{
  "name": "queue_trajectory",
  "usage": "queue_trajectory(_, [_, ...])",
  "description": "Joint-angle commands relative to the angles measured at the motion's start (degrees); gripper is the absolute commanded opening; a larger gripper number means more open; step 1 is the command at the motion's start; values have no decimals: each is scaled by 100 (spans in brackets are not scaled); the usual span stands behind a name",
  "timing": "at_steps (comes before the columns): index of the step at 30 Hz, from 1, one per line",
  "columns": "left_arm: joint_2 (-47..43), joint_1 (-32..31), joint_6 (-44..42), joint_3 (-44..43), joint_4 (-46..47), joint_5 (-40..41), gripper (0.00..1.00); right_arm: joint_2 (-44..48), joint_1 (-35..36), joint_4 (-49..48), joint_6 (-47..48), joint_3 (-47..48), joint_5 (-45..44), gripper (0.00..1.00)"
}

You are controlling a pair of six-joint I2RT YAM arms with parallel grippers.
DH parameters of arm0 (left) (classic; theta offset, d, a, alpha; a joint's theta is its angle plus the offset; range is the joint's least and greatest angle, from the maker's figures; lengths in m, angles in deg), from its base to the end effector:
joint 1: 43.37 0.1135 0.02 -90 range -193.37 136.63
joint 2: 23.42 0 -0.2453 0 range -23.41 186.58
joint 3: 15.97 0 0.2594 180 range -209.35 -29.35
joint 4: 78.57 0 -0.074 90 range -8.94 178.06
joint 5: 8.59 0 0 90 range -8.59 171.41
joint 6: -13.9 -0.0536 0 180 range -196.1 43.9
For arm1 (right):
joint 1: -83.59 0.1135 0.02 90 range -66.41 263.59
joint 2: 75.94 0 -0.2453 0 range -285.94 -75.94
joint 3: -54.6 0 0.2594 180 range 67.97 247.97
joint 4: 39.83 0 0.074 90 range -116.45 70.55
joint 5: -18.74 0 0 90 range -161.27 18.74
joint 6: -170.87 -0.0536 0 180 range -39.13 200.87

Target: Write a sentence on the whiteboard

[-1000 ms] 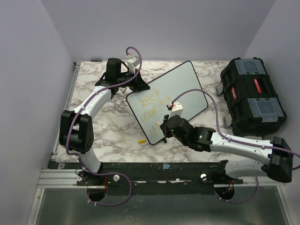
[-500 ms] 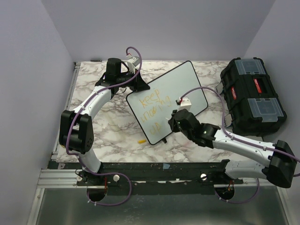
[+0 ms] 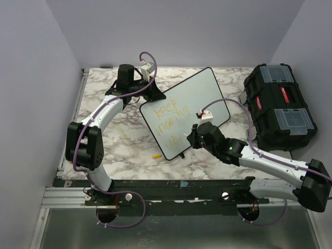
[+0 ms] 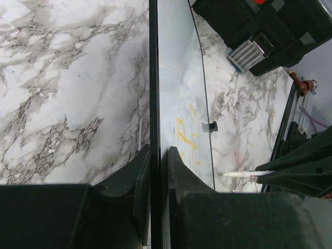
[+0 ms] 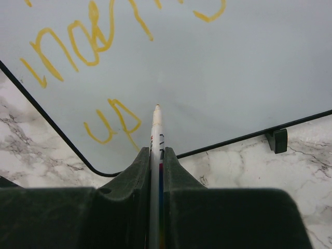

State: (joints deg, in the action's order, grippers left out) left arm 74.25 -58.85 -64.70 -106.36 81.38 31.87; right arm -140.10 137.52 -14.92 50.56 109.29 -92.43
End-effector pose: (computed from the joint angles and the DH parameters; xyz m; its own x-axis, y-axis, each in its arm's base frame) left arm 0.3810 -0.1478 0.2738 -0.5967 0.0322 -0.8018 0.7209 0.4604 -0.5180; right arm 0.1754 0.2079 0.2216 -0.5789 0.0046 -0.8154 -0.3314 0.9123 0.2405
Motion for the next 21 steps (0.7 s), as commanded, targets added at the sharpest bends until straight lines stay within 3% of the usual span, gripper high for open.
queue_trajectory(1, [103, -209, -551, 169, -260, -201, 0, -101, -1, -212, 136, 26, 185, 1])
queue_trajectory(21, [107, -209, -531, 172, -243, -221, 0, -771, -2, -635, -18, -3, 35, 1])
